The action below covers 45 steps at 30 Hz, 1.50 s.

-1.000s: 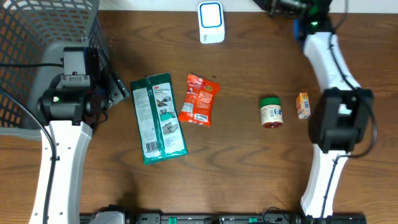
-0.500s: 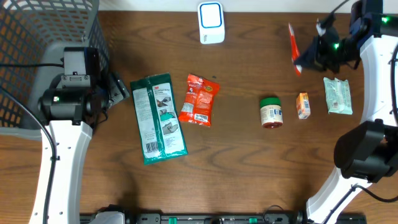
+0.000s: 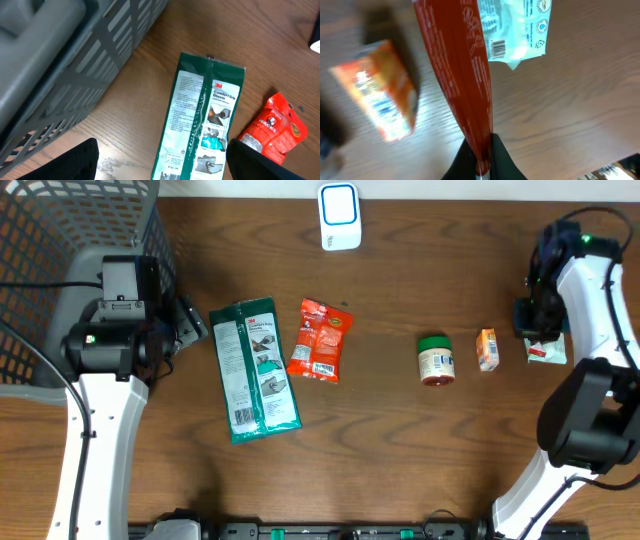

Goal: Scan the item barcode
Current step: 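Carry the red sachet right and lay it beside the orange box, then grasp the orange box with the right gripper and lift it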

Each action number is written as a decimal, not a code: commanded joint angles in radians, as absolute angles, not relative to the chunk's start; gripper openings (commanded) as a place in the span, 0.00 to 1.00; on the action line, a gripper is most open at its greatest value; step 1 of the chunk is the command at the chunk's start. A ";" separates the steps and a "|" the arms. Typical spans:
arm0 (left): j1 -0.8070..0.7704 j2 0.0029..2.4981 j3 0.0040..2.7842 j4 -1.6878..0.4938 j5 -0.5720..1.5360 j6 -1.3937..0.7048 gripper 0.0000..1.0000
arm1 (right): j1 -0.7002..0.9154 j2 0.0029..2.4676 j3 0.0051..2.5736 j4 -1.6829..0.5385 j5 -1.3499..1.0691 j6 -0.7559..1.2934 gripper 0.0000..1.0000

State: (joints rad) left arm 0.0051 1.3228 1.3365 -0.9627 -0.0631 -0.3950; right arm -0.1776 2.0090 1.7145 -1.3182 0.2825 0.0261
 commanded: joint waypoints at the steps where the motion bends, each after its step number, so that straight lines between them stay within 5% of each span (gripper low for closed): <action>1: 0.010 1.326 1.341 -0.964 -0.084 -0.389 0.82 | -0.178 2.002 1.635 -1.233 0.448 0.036 0.01; 6: 0.010 1.326 1.341 -0.964 -0.084 -0.389 0.82 | -0.180 2.002 1.621 -1.173 0.467 0.036 0.02; 11: 0.010 1.326 1.341 -0.964 -0.084 -0.389 0.82 | -0.196 2.003 1.621 -1.173 0.470 0.025 0.15; 13: 0.010 1.326 1.341 -0.964 -0.084 -0.389 0.82 | -0.208 2.003 1.621 -1.174 0.469 0.025 0.22; 16: 0.010 1.326 1.341 -0.964 -0.084 -0.389 0.82 | -0.228 2.003 1.620 -1.175 0.448 0.026 0.53; 19: 0.010 1.326 1.341 -0.964 -0.084 -0.389 0.82 | -0.235 2.003 1.620 -1.171 0.371 0.025 0.66; 27: 0.010 1.326 1.341 -0.964 -0.084 -0.389 0.82 | -0.234 1.991 1.663 -1.187 0.030 -0.044 0.58; 30: 0.010 1.326 1.341 -0.964 -0.084 -0.389 0.82 | -0.234 1.938 1.702 -1.232 -0.152 -0.050 0.62; 45: 0.010 1.326 1.341 -0.964 -0.084 -0.389 0.82 | -0.199 1.926 1.379 -0.909 -0.157 -0.069 0.62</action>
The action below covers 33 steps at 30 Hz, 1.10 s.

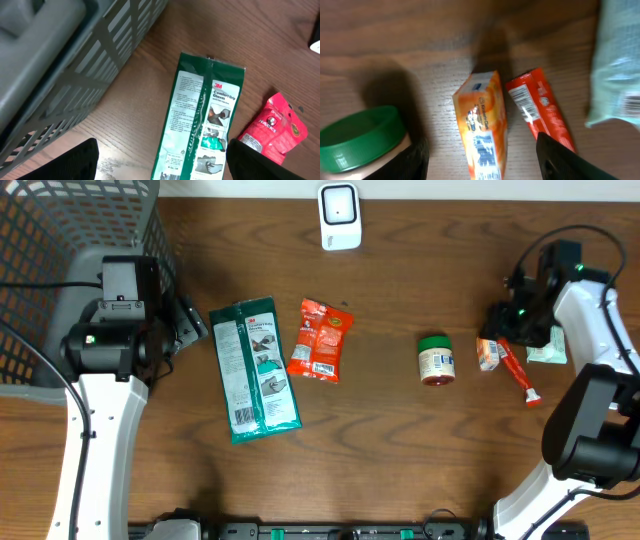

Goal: Scan the item barcode
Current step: 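Grasp the orange box with the right gripper and lift it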

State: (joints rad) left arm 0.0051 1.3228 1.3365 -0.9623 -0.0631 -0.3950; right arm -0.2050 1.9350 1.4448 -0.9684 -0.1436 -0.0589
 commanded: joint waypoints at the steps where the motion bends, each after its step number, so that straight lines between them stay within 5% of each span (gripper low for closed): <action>1: 0.010 1.326 1.341 -0.964 -0.084 -0.389 0.82 | -0.199 1.926 1.357 -0.876 -0.159 -0.069 0.58; 5: 0.010 1.326 1.341 -0.964 -0.084 -0.389 0.82 | -0.199 1.926 1.324 -0.820 -0.159 -0.068 0.29; 10: 0.010 1.326 1.341 -0.964 -0.084 -0.389 0.82 | -0.199 1.897 1.415 -0.892 -0.232 -0.068 0.17; 16: 0.010 1.326 1.341 -0.964 -0.084 -0.389 0.82 | -0.147 1.761 1.510 -0.950 -0.411 -0.032 0.17; 22: 0.010 1.326 1.341 -0.964 -0.084 -0.389 0.82 | 0.084 1.703 1.508 -0.913 -0.399 0.101 0.17; 29: 0.010 1.326 1.341 -0.964 -0.084 -0.389 0.82 | 0.457 1.877 1.490 -0.906 -0.029 0.329 0.23; 33: 0.010 1.326 1.341 -0.964 -0.084 -0.389 0.82 | 0.521 1.988 1.490 -0.909 0.009 0.370 0.24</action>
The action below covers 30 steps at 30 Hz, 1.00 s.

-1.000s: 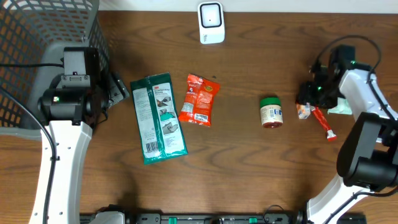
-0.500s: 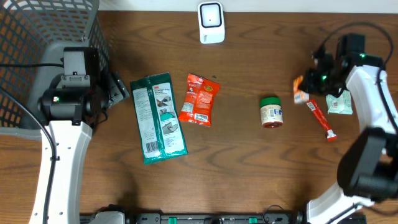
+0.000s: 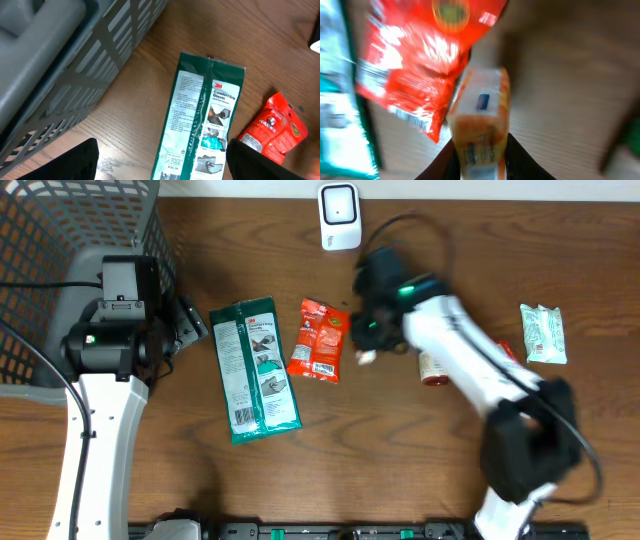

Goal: Scan the item barcode

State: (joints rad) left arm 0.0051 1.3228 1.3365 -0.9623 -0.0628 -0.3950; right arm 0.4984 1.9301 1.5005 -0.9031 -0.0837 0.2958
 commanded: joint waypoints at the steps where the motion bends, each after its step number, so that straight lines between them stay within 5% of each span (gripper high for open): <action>1: 0.010 1.326 1.341 -0.964 -0.084 -0.389 0.82 | 0.526 2.011 1.490 -0.910 0.009 0.379 0.24; 12: 0.010 1.326 1.341 -0.964 -0.084 -0.389 0.82 | 0.519 2.006 1.492 -0.908 -0.014 0.377 0.37; 16: 0.010 1.326 1.341 -0.964 -0.084 -0.389 0.82 | 0.524 2.005 1.491 -0.907 -0.025 0.377 0.50; 30: 0.010 1.326 1.341 -0.964 -0.084 -0.389 0.82 | 0.525 1.925 1.531 -0.886 -0.035 0.351 0.52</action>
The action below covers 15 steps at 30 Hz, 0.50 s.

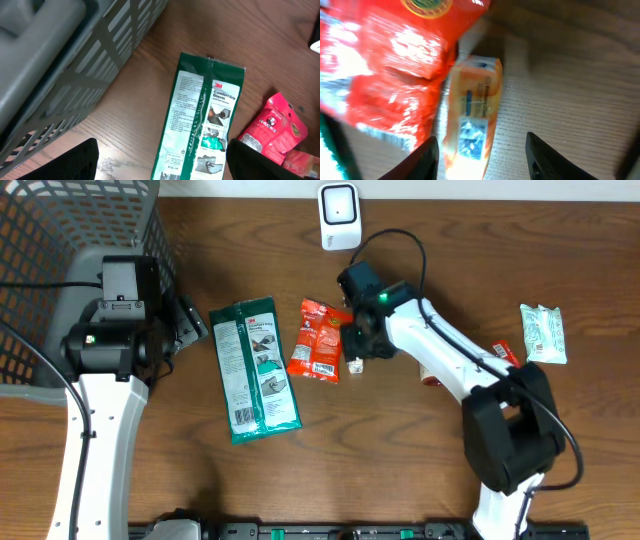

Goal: Scan the item barcode

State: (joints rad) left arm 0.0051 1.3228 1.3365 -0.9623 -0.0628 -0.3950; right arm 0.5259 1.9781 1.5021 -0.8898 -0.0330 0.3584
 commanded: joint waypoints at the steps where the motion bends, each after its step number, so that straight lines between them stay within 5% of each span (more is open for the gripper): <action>1: 0.010 1.326 1.341 -0.964 -0.084 -0.389 0.82 | 0.525 1.925 1.531 -0.882 -0.035 0.351 0.53; 15: 0.010 1.326 1.341 -0.964 -0.084 -0.389 0.82 | 0.554 2.027 1.502 -0.821 -0.024 0.366 0.50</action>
